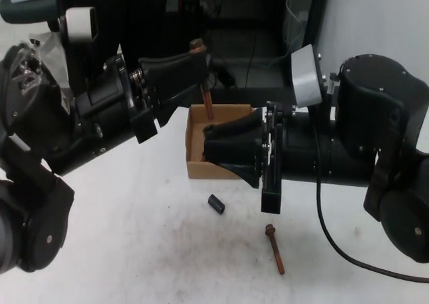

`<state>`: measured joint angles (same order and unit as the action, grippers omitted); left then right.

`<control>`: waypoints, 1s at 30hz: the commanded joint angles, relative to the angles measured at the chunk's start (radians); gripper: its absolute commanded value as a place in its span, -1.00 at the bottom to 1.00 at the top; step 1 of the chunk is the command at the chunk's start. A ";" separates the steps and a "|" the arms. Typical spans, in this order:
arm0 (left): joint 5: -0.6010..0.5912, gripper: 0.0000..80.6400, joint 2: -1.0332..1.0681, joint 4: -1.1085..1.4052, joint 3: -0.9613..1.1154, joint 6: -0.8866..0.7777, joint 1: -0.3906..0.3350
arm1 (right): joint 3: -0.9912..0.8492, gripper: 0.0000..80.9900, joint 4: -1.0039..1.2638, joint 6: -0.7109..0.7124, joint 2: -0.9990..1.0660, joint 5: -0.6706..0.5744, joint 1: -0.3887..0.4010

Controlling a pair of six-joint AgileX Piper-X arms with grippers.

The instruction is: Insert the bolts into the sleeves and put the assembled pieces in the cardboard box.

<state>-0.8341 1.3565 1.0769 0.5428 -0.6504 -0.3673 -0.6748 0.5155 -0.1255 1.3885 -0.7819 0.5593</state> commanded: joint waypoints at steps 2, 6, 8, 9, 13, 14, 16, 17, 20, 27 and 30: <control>-0.013 -0.99 -0.012 0.019 0.002 -0.001 0.002 | -0.004 -0.98 0.025 -0.013 -0.005 -0.001 -0.002; -0.013 -0.99 -0.012 0.019 -0.016 -0.001 0.002 | -0.004 -0.98 0.025 -0.013 -0.005 -0.001 -0.003; -0.013 -0.99 -0.012 0.019 -0.034 -0.001 0.002 | -0.004 -0.98 0.027 -0.013 -0.005 -0.001 -0.002; -0.013 -0.99 -0.012 0.019 -0.042 -0.001 0.002 | -0.004 -0.98 0.028 -0.013 -0.005 -0.001 -0.002; -0.013 -0.99 -0.012 0.019 -0.067 0.020 0.002 | -0.004 -0.98 0.029 -0.013 -0.005 -0.001 -0.002; -0.013 -0.99 -0.012 0.019 -0.069 0.022 0.002 | -0.004 -0.98 0.032 -0.013 -0.005 -0.001 -0.002; -0.013 -0.99 -0.012 0.019 -0.069 0.022 0.002 | -0.004 -0.98 0.038 -0.013 -0.005 -0.001 -0.002; -0.013 -0.99 -0.012 0.019 -0.069 0.022 0.002 | -0.004 -0.98 0.044 -0.013 -0.005 -0.001 -0.002; -0.013 -0.99 -0.012 0.019 -0.069 0.022 0.002 | -0.009 -0.98 0.047 -0.023 -0.005 -0.001 -0.002; -0.005 -0.99 -0.012 0.019 -0.068 0.021 0.002 | -0.010 -0.98 0.050 -0.026 -0.005 -0.001 -0.002; -0.005 -0.99 -0.012 0.019 -0.068 0.021 0.000 | -0.011 -0.98 0.050 -0.037 -0.005 0.015 0.000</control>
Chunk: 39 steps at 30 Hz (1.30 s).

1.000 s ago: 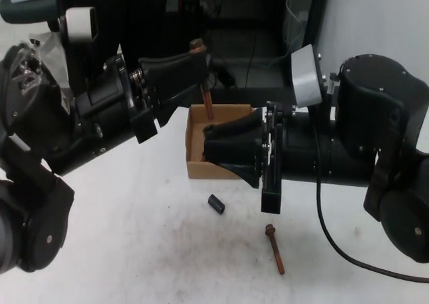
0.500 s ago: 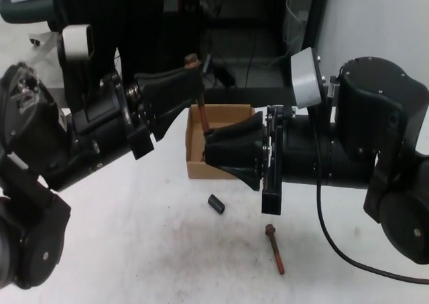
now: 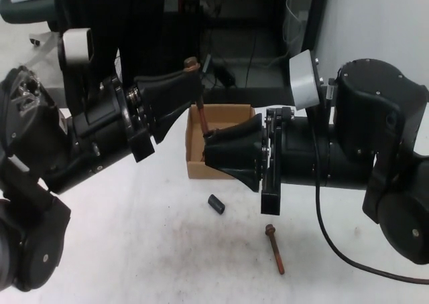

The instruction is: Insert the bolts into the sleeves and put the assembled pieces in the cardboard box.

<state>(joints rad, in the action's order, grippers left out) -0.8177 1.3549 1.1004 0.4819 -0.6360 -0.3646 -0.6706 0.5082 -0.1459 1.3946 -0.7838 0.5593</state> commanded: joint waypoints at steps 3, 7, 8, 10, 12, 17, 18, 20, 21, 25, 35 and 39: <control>-0.022 -0.99 -0.011 -0.004 -0.007 0.007 -0.003 | -0.015 -0.98 0.058 -0.018 -0.011 0.020 0.000; -0.001 -0.99 -0.011 -0.004 -0.004 0.005 -0.009 | -0.031 -0.98 0.058 -0.019 -0.011 0.020 0.002; 0.005 -0.99 -0.011 -0.004 -0.004 0.005 -0.014 | -0.036 -0.98 0.053 -0.019 -0.011 0.020 0.002; 0.015 -0.99 -0.011 -0.004 -0.004 0.005 -0.025 | -0.045 -0.98 0.048 -0.019 -0.011 0.020 0.002; 0.016 -0.99 -0.011 -0.004 -0.004 0.003 -0.037 | -0.046 -0.98 0.047 -0.019 -0.011 0.023 0.002; 0.016 -0.99 -0.011 -0.004 -0.002 0.001 -0.051 | -0.046 -0.98 -0.018 -0.019 -0.006 0.030 0.002; 0.016 -0.99 -0.011 -0.004 -0.002 0.001 -0.051 | -0.046 -0.98 -0.018 -0.019 -0.003 0.030 0.002; 0.016 -0.99 -0.011 -0.004 -0.002 0.001 -0.051 | -0.046 -0.98 -0.009 -0.019 -0.002 0.030 0.002; 0.016 -0.99 -0.011 -0.004 -0.002 0.001 -0.051 | -0.046 -0.98 -0.008 -0.019 -0.002 0.030 0.002; 0.009 -0.99 -0.011 -0.004 -0.002 0.003 -0.051 | -0.046 -0.98 -0.002 -0.019 -0.002 0.030 0.002; -0.045 -0.02 -0.011 -0.012 -0.005 0.050 -0.043 | -0.046 -0.98 -0.002 -0.019 -0.002 0.022 0.002; -0.045 0.25 -0.011 -0.012 -0.005 0.028 -0.043 | -0.046 -0.98 -0.002 -0.019 -0.002 0.023 -0.001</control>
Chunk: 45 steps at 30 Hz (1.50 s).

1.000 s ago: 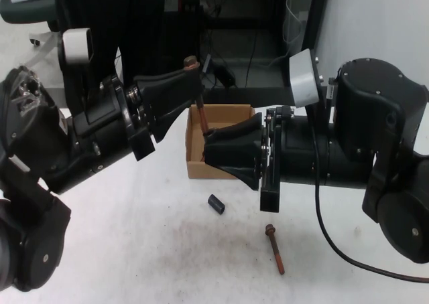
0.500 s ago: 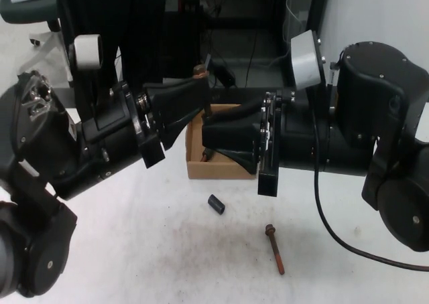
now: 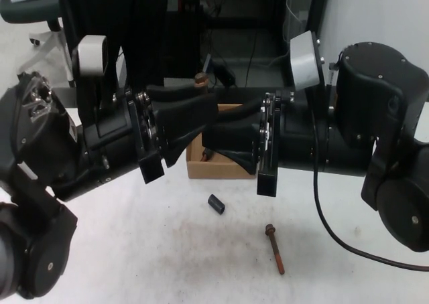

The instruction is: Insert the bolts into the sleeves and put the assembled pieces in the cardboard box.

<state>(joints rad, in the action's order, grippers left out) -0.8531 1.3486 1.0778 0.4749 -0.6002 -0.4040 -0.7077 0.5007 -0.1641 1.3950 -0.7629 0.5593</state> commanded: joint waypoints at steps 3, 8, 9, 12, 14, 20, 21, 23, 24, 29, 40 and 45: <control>-0.010 0.25 -0.004 0.011 0.002 -0.008 -0.004 | -0.009 -0.98 0.005 -0.001 -0.003 0.002 -0.001; -0.010 0.25 -0.004 0.011 0.002 -0.006 0.022 | -0.009 -0.98 0.004 -0.001 -0.003 -0.008 0.000; -0.018 0.25 -0.004 0.011 0.002 -0.006 0.032 | -0.009 -0.98 0.004 -0.001 -0.003 -0.012 0.000; -0.039 0.25 -0.004 0.011 0.002 -0.006 0.055 | -0.009 -0.98 0.004 -0.001 -0.003 -0.022 0.000; -0.044 0.25 -0.004 0.008 0.002 -0.006 0.065 | -0.009 -0.98 0.004 -0.001 -0.003 -0.022 0.000; -0.046 0.25 -0.004 -0.019 0.002 -0.006 0.071 | -0.009 -0.98 0.004 -0.001 -0.003 -0.022 0.000; -0.046 0.25 -0.007 -0.017 0.002 -0.006 0.077 | -0.009 -0.98 0.004 -0.001 -0.003 -0.022 -0.003; -0.034 0.24 -0.007 0.012 0.002 -0.006 0.097 | -0.009 -0.98 -0.011 -0.001 -0.003 -0.020 -0.008; -0.023 0.22 -0.010 0.028 0.002 -0.006 0.109 | -0.009 -0.98 -0.024 -0.001 -0.003 -0.021 -0.014; 0.015 -0.04 -0.031 0.126 0.002 -0.006 0.216 | -0.009 -0.98 -0.072 -0.001 0.000 0.019 -0.071; -0.002 -0.99 -0.058 0.107 -0.023 -0.005 0.347 | -0.225 -0.98 -0.368 -0.008 0.162 0.231 -0.162; -0.001 -0.99 -0.058 0.107 -0.124 0.019 0.347 | -0.515 -0.98 -0.640 -0.023 0.389 0.288 -0.162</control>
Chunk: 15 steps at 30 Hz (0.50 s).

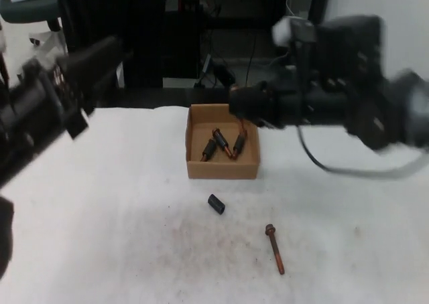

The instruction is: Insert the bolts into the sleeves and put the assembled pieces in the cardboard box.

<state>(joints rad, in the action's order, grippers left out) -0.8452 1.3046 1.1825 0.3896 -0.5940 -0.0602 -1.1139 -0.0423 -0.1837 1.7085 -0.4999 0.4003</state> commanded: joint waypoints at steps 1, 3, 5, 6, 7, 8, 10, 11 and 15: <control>-0.008 -0.99 -0.014 0.002 -0.059 0.013 0.003 | -0.156 -0.98 -0.123 -0.003 0.122 0.029 -0.003; -0.008 -0.99 -0.014 0.002 -0.102 0.013 0.003 | -0.270 -0.98 -0.180 -0.001 0.210 0.050 -0.003; -0.008 -0.99 -0.014 0.002 -0.144 0.013 0.003 | -0.376 -0.98 -0.233 -0.001 0.282 0.062 -0.003; -0.008 -0.99 -0.014 0.002 -0.162 0.013 0.003 | -0.426 -0.98 -0.258 -0.001 0.318 0.071 -0.003; -0.008 -0.99 -0.014 0.002 -0.178 0.013 0.003 | -0.463 -0.98 -0.284 0.004 0.347 0.088 -0.003; -0.008 -0.99 -0.014 0.004 -0.189 0.013 0.003 | -0.508 -0.98 -0.315 0.005 0.378 0.107 -0.003; -0.008 -0.99 -0.015 0.004 -0.210 0.013 0.003 | -0.578 -0.98 -0.371 0.030 0.434 0.140 -0.003; -0.008 -0.99 -0.015 0.009 -0.216 0.013 0.003 | -0.613 -0.98 -0.401 0.054 0.458 0.157 -0.003; -0.008 -0.99 -0.015 0.029 -0.229 0.013 0.003 | -0.704 -0.98 -0.499 0.118 0.518 0.224 -0.003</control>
<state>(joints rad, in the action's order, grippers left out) -0.8471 1.3036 1.1911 0.1619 -0.5874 -0.0589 -1.7472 -0.4681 -0.1201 2.1971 -0.3221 0.4003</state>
